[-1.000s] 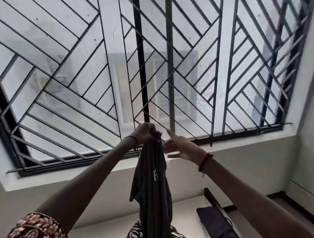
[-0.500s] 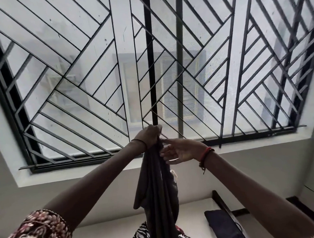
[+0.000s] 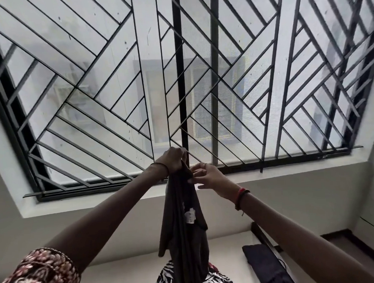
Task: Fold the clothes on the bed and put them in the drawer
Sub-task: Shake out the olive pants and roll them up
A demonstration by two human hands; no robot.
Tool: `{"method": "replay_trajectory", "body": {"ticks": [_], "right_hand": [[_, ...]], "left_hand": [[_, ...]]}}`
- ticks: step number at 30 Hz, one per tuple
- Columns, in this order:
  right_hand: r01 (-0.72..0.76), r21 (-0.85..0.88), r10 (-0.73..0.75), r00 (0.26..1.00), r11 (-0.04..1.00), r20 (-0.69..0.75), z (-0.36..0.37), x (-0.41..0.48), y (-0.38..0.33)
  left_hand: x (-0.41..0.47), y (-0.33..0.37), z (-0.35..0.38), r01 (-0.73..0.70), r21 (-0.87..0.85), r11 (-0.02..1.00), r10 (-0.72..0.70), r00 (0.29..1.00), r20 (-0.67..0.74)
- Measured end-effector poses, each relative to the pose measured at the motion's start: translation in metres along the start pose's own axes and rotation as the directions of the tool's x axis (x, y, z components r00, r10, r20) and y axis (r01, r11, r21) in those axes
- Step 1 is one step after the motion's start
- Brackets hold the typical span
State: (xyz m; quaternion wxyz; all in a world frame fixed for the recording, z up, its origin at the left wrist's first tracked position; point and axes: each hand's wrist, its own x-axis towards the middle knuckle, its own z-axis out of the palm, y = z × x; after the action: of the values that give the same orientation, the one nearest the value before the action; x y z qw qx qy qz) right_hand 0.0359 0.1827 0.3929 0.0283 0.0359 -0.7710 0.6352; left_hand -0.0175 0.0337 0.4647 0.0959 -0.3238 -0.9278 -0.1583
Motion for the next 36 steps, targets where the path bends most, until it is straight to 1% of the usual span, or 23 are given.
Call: {"method": "replay_trajectory", "body": {"ticks": [2, 4, 5, 7, 8, 9, 11, 14, 17, 18, 20, 23, 25, 27, 29, 31, 34, 36], "right_hand": [[0.08, -0.116, -0.092, 0.99, 0.99, -0.105, 0.006, 0.001, 0.004], [0.11, -0.164, -0.141, 0.971, 0.98, -0.194, 0.006, 0.003, 0.004], [0.115, -0.171, -0.153, 0.962, 0.979, -0.225, 0.003, 0.005, 0.003], [0.134, -0.168, -0.174, 0.952, 0.977, -0.252, -0.004, 0.007, 0.0], [0.151, -0.17, -0.19, 0.951, 0.974, -0.245, -0.007, 0.007, -0.002], [0.177, -0.179, -0.214, 0.952, 0.968, -0.221, -0.009, 0.005, -0.005], [0.237, -0.215, -0.271, 0.952, 0.947, -0.143, -0.009, 0.0, -0.005], [0.291, -0.313, -0.305, 0.952, 0.904, 0.005, -0.01, -0.01, 0.019], [0.259, -0.408, -0.204, 0.963, 0.875, 0.173, -0.013, -0.023, 0.055], [0.24, -0.421, -0.168, 0.965, 0.875, 0.201, -0.013, -0.026, 0.064], [0.196, -0.357, -0.137, 0.973, 0.913, 0.184, -0.011, -0.03, 0.073], [0.089, -0.139, -0.075, 0.992, 0.986, 0.103, -0.011, -0.03, 0.069], [0.027, -0.136, -0.011, 0.993, 0.99, 0.121, -0.012, -0.027, 0.064], [0.018, -0.166, 0.009, 0.986, 0.986, 0.164, -0.011, -0.023, 0.064], [0.018, -0.126, 0.008, 0.978, 0.992, 0.207, -0.009, -0.02, 0.065], [0.014, -0.033, -0.007, 0.974, 0.999, 0.225, -0.012, -0.019, 0.064], [-0.038, 0.144, 0.012, 0.984, 0.989, 0.177, -0.025, -0.018, 0.054], [-0.072, 0.216, 0.036, 0.985, 0.974, 0.166, -0.039, -0.018, 0.047]], "left_hand": [[0.001, -0.003, -0.001, 0.005, -0.011, 1.0, -0.005, 0.999, 0.042], [0.001, -0.008, -0.005, -0.004, -0.02, 1.0, 0.006, 0.993, 0.114], [0.0, -0.01, -0.007, -0.012, -0.034, 0.999, 0.018, 0.985, 0.173], [-0.004, -0.015, -0.012, -0.02, -0.106, 0.994, 0.05, 0.954, 0.297], [-0.006, -0.018, -0.014, -0.012, -0.175, 0.985, 0.069, 0.944, 0.323], [-0.008, -0.022, -0.015, -0.003, -0.252, 0.968, 0.083, 0.948, 0.308], [-0.01, -0.029, -0.017, -0.01, -0.363, 0.932, 0.095, 0.971, 0.218], [-0.013, -0.033, -0.021, -0.03, -0.425, 0.905, 0.07, 0.994, 0.079], [-0.015, -0.035, -0.031, -0.052, -0.452, 0.891, 0.066, 0.998, 0.016], [-0.016, -0.035, -0.034, -0.06, -0.447, 0.892, 0.074, 0.997, 0.014], [-0.019, -0.032, -0.041, -0.084, -0.439, 0.894, 0.111, 0.993, 0.035], [-0.021, -0.027, -0.049, -0.118, -0.436, 0.892, 0.163, 0.984, 0.067], [-0.021, -0.025, -0.054, -0.135, -0.431, 0.892, 0.19, 0.978, 0.086], [-0.021, -0.023, -0.057, -0.144, -0.42, 0.896, 0.206, 0.973, 0.107], [-0.019, -0.024, -0.058, -0.158, -0.395, 0.905, 0.216, 0.97, 0.107], [-0.016, -0.03, -0.057, -0.171, -0.371, 0.913, 0.214, 0.974, 0.078], [-0.017, -0.046, -0.057, -0.141, -0.363, 0.921, 0.156, 0.988, 0.015], [-0.02, -0.056, -0.058, -0.136, -0.349, 0.927, 0.13, 0.991, -0.041]]}}
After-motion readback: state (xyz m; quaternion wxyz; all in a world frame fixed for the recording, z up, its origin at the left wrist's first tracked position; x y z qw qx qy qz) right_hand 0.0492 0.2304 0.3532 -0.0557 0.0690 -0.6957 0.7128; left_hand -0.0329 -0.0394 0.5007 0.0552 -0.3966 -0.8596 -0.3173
